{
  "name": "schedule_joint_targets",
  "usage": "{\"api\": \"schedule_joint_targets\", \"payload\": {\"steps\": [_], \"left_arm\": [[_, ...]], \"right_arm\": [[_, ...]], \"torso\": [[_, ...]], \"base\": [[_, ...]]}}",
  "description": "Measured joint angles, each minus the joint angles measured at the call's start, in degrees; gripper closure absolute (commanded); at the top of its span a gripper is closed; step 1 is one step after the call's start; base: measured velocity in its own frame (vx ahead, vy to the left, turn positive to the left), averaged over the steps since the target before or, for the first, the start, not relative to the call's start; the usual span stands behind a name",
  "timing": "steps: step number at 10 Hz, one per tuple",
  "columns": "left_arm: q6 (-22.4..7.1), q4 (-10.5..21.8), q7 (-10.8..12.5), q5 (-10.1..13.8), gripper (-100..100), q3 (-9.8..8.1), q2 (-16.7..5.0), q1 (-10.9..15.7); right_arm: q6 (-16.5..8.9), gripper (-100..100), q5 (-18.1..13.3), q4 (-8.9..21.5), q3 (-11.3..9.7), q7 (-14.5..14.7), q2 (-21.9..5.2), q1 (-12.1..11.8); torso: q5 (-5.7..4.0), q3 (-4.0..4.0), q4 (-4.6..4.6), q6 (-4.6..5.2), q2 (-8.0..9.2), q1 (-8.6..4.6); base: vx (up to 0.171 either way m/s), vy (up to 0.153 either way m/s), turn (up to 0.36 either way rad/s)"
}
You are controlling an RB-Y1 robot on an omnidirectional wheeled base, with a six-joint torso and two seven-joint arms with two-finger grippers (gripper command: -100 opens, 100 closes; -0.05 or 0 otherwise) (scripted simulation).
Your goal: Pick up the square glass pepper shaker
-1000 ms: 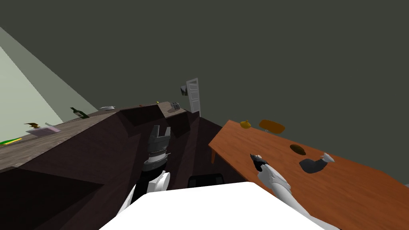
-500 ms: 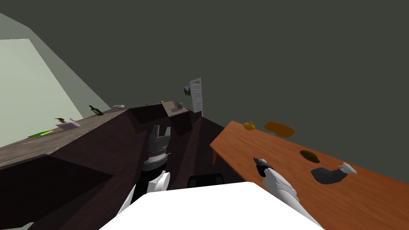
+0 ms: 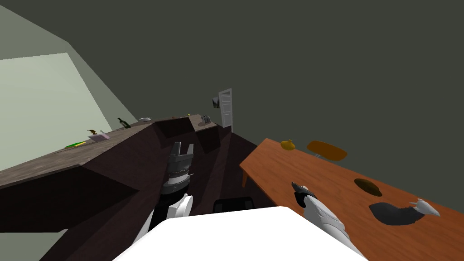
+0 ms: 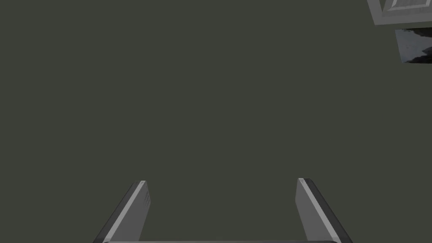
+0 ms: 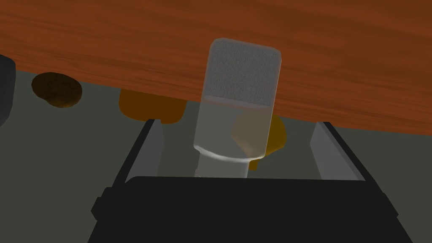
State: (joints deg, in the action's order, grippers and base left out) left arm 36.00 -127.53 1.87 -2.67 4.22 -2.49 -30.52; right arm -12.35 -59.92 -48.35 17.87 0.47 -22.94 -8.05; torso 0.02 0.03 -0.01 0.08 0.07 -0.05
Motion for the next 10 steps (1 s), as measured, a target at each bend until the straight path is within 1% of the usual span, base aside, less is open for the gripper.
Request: {"api": "schedule_joint_targets", "payload": {"steps": [1, 2, 3, 4, 5, 6, 7, 8, 9, 10], "left_arm": [[0.00, 0.00, 0.00, 0.00, 0, 0.00, 0.00, 0.00], [0.00, 0.00, 0.00, 0.00, 0, 0.00, 0.00, 0.00], [0.00, 0.00, 0.00, 0.00, 0, 0.00, 0.00, 0.00], [0.00, 0.00, 0.00, 0.00, 0, 0.00, 0.00, 0.01], [0.00, 0.00, 0.00, 0.00, 0, 0.00, 0.00, 0.00], [0.00, 0.00, 0.00, 0.00, 0, 0.00, 0.00, 0.00], [0.00, 0.00, 0.00, 0.00, 0, 0.00, 0.00, 0.00], [0.00, 0.00, 0.00, 0.00, 0, 0.00, 0.00, 0.00], [0.00, 0.00, 0.00, 0.00, 0, 0.00, 0.00, 0.00], [0.00, 0.00, 0.00, 0.00, 0, 0.00, 0.00, 0.00]], "right_arm": [[-0.87, -100, -0.82, -0.73, -0.98, -1.62, -0.22, -1.24], [-1.51, -100, -1.25, -1.49, -1.53, -3.23, -0.23, -2.22], [-1.74, -100, -1.25, -1.64, -1.74, -4.54, -0.30, -2.43], [-2.25, -100, -1.92, -2.26, -2.54, -6.09, -0.68, -3.74], [-2.76, -100, -2.36, -2.71, -3.05, -7.72, -0.77, -4.40], [-2.97, -100, -2.47, -2.77, -3.22, -8.89, -0.81, -4.52], [-3.56, -100, -3.30, -3.49, -4.02, -10.46, -1.04, -5.86], [-3.91, -100, -4.13, -3.35, -4.40, -12.46, -1.28, -6.15], [-4.55, -100, -5.39, -3.73, -5.26, -14.71, -1.59, -7.30], [-5.13, -100, -5.48, -4.35, -5.89, -16.67, -1.78, -8.14]], "torso": [[-0.01, 0.01, 0.00, -0.01, 0.01, -0.02], [-0.01, 0.00, 0.00, 0.00, 0.00, -0.01], [0.00, 0.00, 0.00, 0.01, 0.00, 0.02], [0.01, 0.00, 0.00, -0.03, 0.00, 0.02], [0.00, 0.00, 0.00, 0.01, 0.00, 0.01], [0.00, 0.00, 0.00, 0.01, 0.00, 0.03], [0.00, 0.01, 0.00, -0.01, 0.01, 0.02], [0.00, 0.00, 0.00, 0.00, 0.00, 0.01], [0.00, 0.00, 0.00, -0.02, 0.00, -0.01], [-0.01, 0.00, 0.00, 0.01, 0.00, -0.02]], "base": [[0.003, -0.025, 0.099], [0.003, -0.012, 0.006], [0.004, -0.014, 0.196], [0.003, -0.022, 0.099], [0.000, -0.011, -0.020], [0.000, -0.015, 0.153], [0.002, -0.020, 0.100], [0.000, -0.024, 0.197], [0.000, -0.027, 0.106], [0.000, -0.010, 0.007]]}}
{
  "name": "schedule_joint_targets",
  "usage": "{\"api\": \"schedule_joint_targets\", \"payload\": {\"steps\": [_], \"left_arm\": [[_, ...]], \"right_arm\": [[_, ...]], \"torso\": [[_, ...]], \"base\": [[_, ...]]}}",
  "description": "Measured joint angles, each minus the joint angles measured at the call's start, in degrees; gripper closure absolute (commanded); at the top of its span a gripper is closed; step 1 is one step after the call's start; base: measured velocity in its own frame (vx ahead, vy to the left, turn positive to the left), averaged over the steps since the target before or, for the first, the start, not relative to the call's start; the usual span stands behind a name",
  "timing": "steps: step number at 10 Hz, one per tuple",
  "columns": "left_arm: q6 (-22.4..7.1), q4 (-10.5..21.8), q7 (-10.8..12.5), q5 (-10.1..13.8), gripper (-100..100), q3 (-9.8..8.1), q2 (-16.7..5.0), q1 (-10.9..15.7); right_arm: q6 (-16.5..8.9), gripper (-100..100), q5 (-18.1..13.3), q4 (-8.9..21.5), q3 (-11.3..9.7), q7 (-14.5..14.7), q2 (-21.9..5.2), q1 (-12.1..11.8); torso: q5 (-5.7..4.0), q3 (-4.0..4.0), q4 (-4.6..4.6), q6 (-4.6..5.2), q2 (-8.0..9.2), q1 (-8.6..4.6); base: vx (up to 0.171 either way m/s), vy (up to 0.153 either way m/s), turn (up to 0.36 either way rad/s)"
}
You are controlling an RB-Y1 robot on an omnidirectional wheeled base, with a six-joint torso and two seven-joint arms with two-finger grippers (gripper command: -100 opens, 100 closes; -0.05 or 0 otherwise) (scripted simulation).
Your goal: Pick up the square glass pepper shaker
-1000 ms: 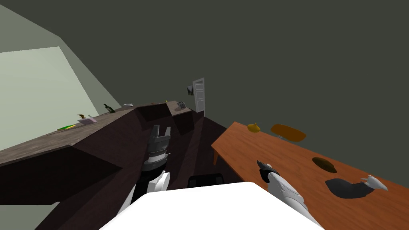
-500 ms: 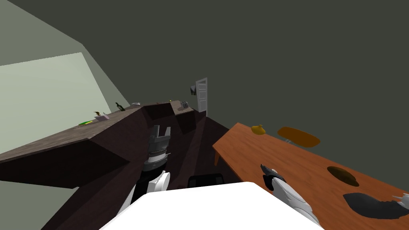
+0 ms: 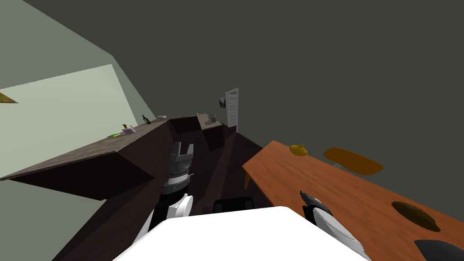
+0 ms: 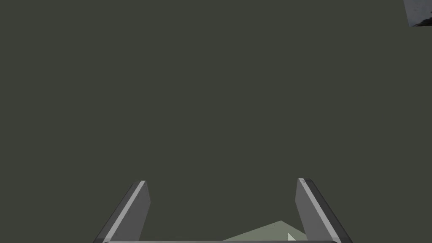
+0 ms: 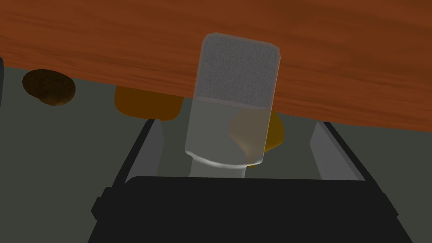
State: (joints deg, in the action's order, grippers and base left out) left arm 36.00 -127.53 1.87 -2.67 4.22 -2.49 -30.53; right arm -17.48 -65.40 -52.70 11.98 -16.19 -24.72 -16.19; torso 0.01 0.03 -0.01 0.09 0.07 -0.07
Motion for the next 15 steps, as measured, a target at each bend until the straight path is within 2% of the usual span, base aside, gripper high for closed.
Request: {"api": "schedule_joint_targets", "payload": {"steps": [1, 5, 6, 7, 8, 10, 12, 15], "left_arm": [[0.00, 0.00, 0.00, 0.00, 0, 0.00, 0.00, 0.00], [0.00, 0.00, 0.00, 0.00, 0, 0.00, 0.00, 0.00], [0.00, 0.00, 0.00, 0.00, 0, 0.00, 0.00, 0.00], [0.00, 0.00, 0.00, 0.00, 0, 0.00, 0.00, 0.00], [0.00, 0.00, 0.00, 0.00, 0, 0.00, 0.00, -0.01], [0.00, 0.00, 0.00, 0.00, 0, 0.00, 0.01, -0.01], [0.00, 0.00, 0.00, 0.00, 0, 0.00, 0.00, 0.00], [0.00, 0.00, 0.00, 0.00, 0, 0.00, 0.00, 0.00]], "right_arm": [[-0.11, 100, 0.03, -0.08, -0.06, -0.41, -0.01, -0.07], [-0.18, 100, 0.04, -0.08, 0.03, -0.40, -0.10, -0.08], [-0.18, 0, 0.03, -0.08, 0.02, -0.39, -0.10, -0.09], [-0.18, 100, 0.03, -0.07, 0.02, -0.38, -0.10, -0.09], [0.48, 100, -0.11, 0.77, 0.75, 0.16, 0.20, 1.21], [1.27, 100, 3.22, 0.48, 1.70, 4.23, 0.61, 2.32], [2.65, 100, 2.88, 2.14, 3.56, 7.19, 1.38, 4.58], [3.91, 100, 4.92, 3.22, 4.85, 11.96, 1.72, 6.78]], "torso": [[0.00, -0.01, 0.00, 0.00, -0.01, 0.02], [-0.11, -0.06, 0.03, -0.07, -0.10, 0.00], [-0.11, -0.06, 0.03, -0.06, -0.10, -0.01], [-0.11, -0.06, 0.03, -0.06, -0.10, -0.01], [-0.14, -0.07, 0.06, 0.04, -0.08, 0.03], [-0.15, -0.06, 0.08, 0.09, -0.05, 0.05], [-0.22, -0.09, 0.10, 0.05, -0.08, 0.02], [-0.23, -0.12, 0.12, 0.04, -0.11, -0.04]], "base": [[0.000, 0.000, 0.000], [-0.001, -0.001, -0.004], [0.000, 0.000, 0.000], [0.001, 0.019, -0.191], [0.002, 0.030, -0.115], [-0.002, 0.029, -0.148], [-0.001, 0.023, -0.124], [-0.001, 0.014, -0.093]]}}
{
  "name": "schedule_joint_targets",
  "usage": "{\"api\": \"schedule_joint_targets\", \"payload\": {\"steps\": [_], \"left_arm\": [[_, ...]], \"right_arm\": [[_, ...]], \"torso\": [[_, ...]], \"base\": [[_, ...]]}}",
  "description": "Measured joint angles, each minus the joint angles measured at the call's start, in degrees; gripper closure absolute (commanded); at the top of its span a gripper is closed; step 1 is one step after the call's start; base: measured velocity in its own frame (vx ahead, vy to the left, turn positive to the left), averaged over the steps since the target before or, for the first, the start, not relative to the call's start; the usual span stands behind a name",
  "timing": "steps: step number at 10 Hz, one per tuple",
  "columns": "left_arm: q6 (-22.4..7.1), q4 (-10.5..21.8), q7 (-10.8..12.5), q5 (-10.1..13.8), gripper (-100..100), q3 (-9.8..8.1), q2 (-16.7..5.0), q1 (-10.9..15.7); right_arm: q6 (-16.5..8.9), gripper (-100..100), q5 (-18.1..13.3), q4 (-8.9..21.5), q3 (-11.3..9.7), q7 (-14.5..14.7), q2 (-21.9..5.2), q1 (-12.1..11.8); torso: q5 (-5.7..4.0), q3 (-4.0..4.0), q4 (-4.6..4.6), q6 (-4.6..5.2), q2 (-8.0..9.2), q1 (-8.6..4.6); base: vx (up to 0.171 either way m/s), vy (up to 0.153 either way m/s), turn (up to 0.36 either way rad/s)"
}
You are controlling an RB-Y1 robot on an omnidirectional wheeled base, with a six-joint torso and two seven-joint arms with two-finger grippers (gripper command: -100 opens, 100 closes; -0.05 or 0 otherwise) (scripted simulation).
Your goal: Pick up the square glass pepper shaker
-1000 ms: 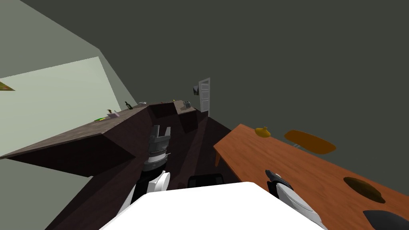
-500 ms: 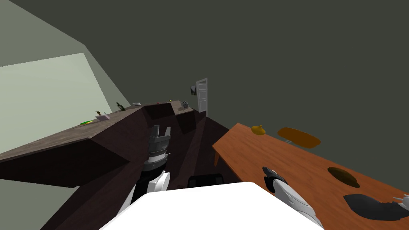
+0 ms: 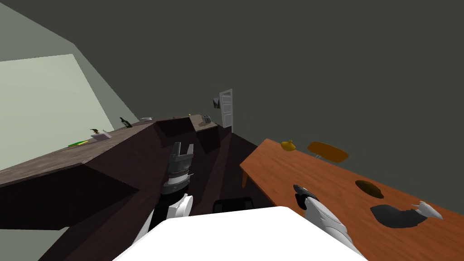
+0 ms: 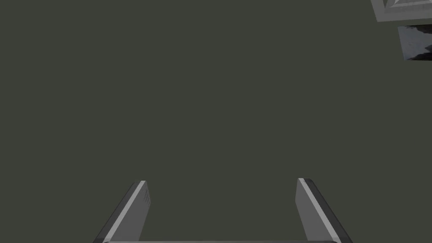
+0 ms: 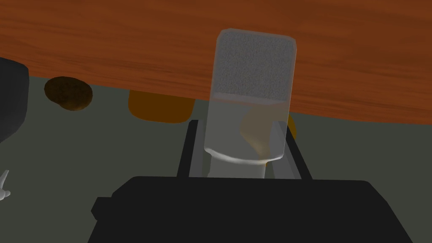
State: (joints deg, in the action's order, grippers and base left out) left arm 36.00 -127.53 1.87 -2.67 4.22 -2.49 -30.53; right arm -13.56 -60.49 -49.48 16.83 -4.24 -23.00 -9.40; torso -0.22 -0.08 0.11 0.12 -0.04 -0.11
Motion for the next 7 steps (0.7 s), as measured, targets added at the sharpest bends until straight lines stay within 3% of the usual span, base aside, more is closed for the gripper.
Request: {"api": "schedule_joint_targets", "payload": {"steps": [2, 3, 7], "left_arm": [[0.00, 0.00, 0.00, 0.00, 0, 0.00, 0.00, 0.00], [0.00, 0.00, 0.00, 0.00, 0, 0.00, 0.00, 0.01], [0.00, 0.00, 0.00, 0.00, 0, 0.00, 0.00, 0.01]], "right_arm": [[1.10, 100, 1.61, 0.93, 1.26, 3.99, 0.39, 1.91], [2.01, 100, 0.51, 1.99, 2.50, 5.20, 0.80, 2.92], [3.55, 100, 2.25, 3.18, 4.02, 10.51, 1.19, 5.11]], "torso": [[0.01, 0.00, 0.01, 0.02, 0.02, 0.05], [0.01, 0.00, 0.01, -0.03, 0.02, 0.05], [0.02, -0.02, 0.02, -0.08, -0.02, 0.01]], "base": [[-0.007, 0.027, -0.147], [-0.004, 0.011, 0.018], [-0.002, 0.014, -0.115]]}}
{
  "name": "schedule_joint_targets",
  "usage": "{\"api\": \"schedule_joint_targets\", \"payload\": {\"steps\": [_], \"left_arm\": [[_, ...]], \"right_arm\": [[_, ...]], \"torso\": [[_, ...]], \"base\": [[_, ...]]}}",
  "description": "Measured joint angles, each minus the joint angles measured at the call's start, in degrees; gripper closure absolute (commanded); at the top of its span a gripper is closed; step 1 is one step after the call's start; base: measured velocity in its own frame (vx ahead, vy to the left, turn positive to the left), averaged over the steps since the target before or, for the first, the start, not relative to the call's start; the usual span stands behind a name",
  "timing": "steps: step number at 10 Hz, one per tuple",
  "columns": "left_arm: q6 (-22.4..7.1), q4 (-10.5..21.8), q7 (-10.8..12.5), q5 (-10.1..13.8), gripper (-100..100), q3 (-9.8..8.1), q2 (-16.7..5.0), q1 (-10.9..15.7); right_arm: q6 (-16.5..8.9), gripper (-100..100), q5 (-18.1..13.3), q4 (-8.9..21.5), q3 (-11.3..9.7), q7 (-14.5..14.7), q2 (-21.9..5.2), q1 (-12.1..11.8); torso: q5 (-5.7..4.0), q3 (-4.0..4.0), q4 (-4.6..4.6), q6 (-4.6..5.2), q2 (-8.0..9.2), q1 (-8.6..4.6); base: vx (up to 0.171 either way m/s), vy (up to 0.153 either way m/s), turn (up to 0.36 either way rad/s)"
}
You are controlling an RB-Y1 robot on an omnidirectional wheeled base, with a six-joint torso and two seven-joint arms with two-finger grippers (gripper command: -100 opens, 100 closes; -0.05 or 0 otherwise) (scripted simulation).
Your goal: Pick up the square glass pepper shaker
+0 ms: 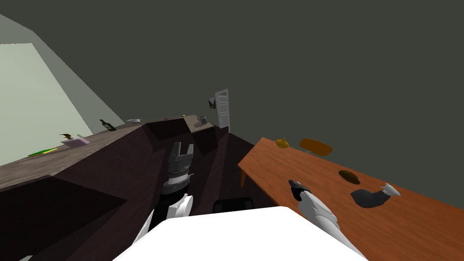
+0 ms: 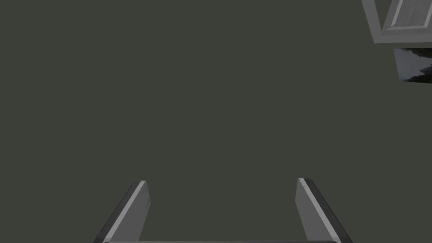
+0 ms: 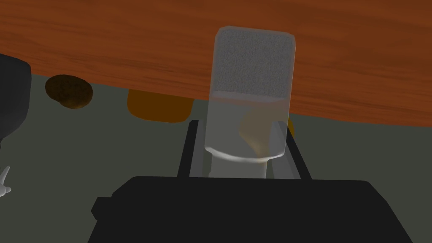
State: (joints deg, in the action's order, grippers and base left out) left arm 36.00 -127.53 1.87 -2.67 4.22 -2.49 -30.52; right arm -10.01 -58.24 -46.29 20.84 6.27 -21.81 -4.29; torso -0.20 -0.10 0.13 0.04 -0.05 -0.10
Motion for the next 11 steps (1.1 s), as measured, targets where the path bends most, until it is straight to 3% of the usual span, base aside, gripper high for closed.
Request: {"api": "schedule_joint_targets", "payload": {"steps": [3, 6, 8, 10, 11], "left_arm": [[0.00, 0.00, 0.00, 0.00, 0, 0.00, 0.00, 0.00], [0.00, 0.00, 0.00, 0.00, 0, 0.00, 0.00, -0.01], [0.00, 0.00, 0.00, 0.00, 0, 0.00, 0.00, 0.00], [0.00, 0.00, 0.00, 0.00, 0, 0.00, 0.00, 0.00], [0.00, 0.00, 0.00, 0.00, 0, 0.00, 0.00, 0.00]], "right_arm": [[1.14, 100, 3.80, 0.74, 0.90, 5.48, 0.41, 2.50], [2.82, 100, 3.81, 2.52, 3.15, 9.91, 1.15, 5.10], [5.28, 100, 2.10, 5.40, 7.18, 13.01, 2.07, 8.38], [5.11, 100, 4.59, 4.55, 6.02, 16.03, 2.08, 8.29], [5.10, 0, 4.61, 4.53, 6.00, 16.35, 2.08, 8.29]], "torso": [[0.03, 0.02, -0.01, 0.05, 0.03, 0.05], [0.03, -0.01, 0.00, 0.02, -0.01, 0.05], [0.03, 0.00, 0.00, 0.01, -0.01, 0.07], [0.03, 0.01, -0.01, -0.04, 0.01, 0.04], [0.02, 0.00, -0.01, -0.02, 0.00, 0.01]], "base": [[-0.008, 0.023, -0.121], [-0.002, 0.016, -0.085], [-0.008, 0.023, -0.136], [-0.001, 0.006, 0.000], [0.000, 0.000, 0.000]]}}
